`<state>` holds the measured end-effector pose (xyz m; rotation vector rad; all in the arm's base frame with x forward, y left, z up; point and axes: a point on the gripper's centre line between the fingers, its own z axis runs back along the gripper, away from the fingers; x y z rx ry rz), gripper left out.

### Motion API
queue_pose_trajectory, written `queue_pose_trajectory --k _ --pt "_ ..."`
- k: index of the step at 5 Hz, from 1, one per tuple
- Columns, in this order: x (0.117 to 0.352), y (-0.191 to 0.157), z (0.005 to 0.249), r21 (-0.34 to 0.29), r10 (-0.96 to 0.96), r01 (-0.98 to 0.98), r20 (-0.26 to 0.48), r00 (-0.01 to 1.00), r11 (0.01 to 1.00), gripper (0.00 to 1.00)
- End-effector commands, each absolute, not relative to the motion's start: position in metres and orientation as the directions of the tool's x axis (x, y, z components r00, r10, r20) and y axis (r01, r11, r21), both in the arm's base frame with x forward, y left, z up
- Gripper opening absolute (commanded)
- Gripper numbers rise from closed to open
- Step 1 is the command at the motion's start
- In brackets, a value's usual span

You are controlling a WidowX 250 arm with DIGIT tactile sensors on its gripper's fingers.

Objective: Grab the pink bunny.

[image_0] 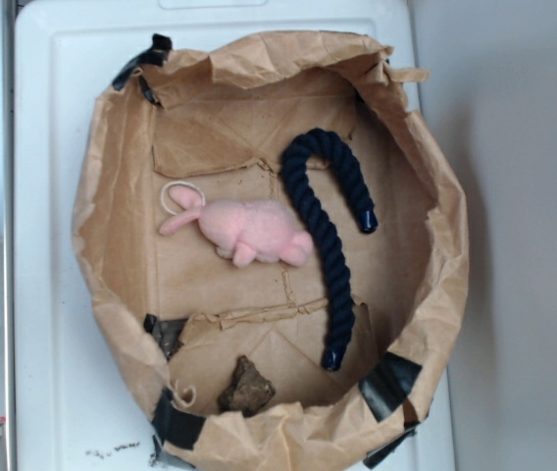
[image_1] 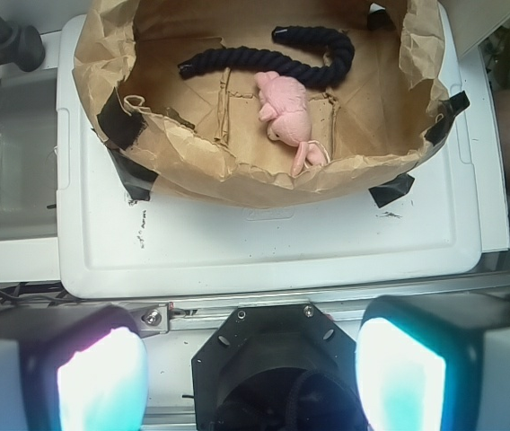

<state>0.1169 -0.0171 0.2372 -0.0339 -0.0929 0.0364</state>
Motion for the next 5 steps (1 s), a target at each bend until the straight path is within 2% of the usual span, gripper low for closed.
queue_pose_trajectory --k 1,2,3,5 --pt "0.117 -0.017 0.237 -0.036 0.038 -0.035 0.092 0.995 0.999 1.0" --pt "0.167 0.033 0.218 -0.046 -0.025 0.03 0.11 0.994 0.998 1.0" --pt "0.217 0.08 0.198 -0.026 -0.032 0.035 0.119 0.992 0.999 1.0" --pt "0.217 0.08 0.198 -0.026 -0.032 0.035 0.119 0.992 0.999 1.0"
